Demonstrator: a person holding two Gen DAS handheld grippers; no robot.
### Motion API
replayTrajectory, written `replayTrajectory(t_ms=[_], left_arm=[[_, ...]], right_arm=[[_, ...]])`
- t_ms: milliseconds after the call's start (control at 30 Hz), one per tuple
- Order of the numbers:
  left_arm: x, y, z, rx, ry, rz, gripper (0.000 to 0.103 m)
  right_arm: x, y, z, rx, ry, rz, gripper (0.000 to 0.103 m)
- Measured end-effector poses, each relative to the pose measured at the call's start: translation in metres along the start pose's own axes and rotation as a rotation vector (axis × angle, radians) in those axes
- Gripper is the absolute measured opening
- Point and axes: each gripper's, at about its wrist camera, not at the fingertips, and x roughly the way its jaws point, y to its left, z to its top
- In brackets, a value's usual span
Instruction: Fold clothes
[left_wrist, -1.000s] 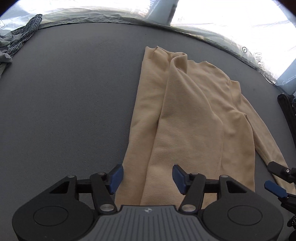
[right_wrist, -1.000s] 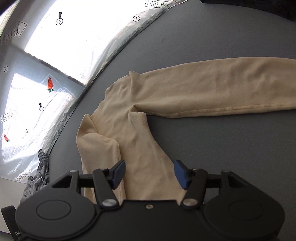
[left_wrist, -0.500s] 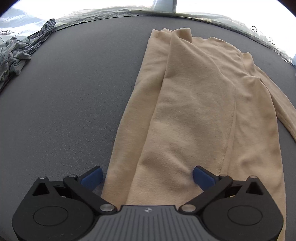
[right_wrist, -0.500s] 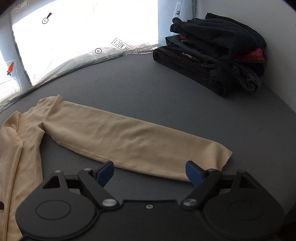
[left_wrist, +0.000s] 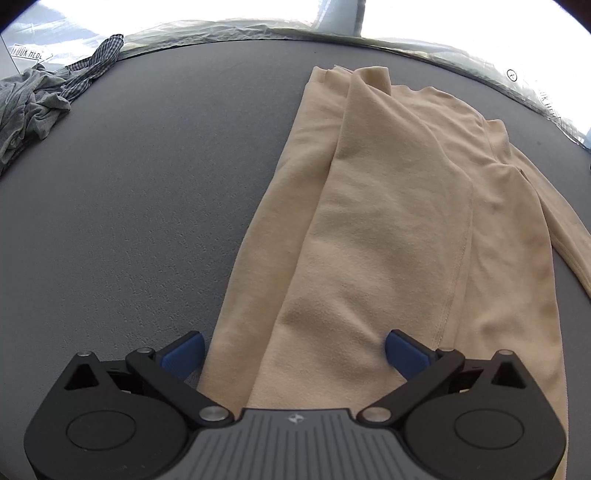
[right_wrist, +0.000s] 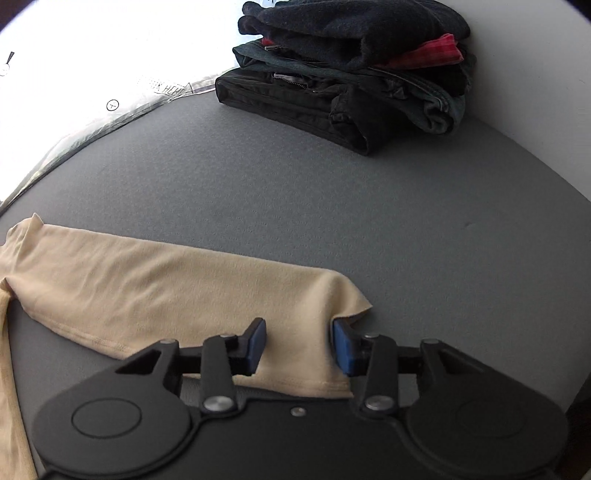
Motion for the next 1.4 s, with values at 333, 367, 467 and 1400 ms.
replayTrajectory(t_ms=[333,367,467,1400], left_arm=[[0.001,0.004,0.008,0.011,0.047,-0.026,0.103],[0.001,0.006,0.009,0.012,0.055,-0.034,0.103],[0.0,0.014,0.014,-0.001,0.067,-0.065,0.103],[-0.024,-0.023,0.04,0.21,-0.051,-0.265,0.058]], right_arm=[[-0.013,0.01,0.004,0.407,0.088,0.44,0.006],[-0.014,0.017,0.002,0.441,0.101,0.494,0.006],[-0.014,0.048,-0.006,0.525,0.172,0.653,0.006],[-0.029,0.118,-0.04,0.342,0.176,0.414,0.07]])
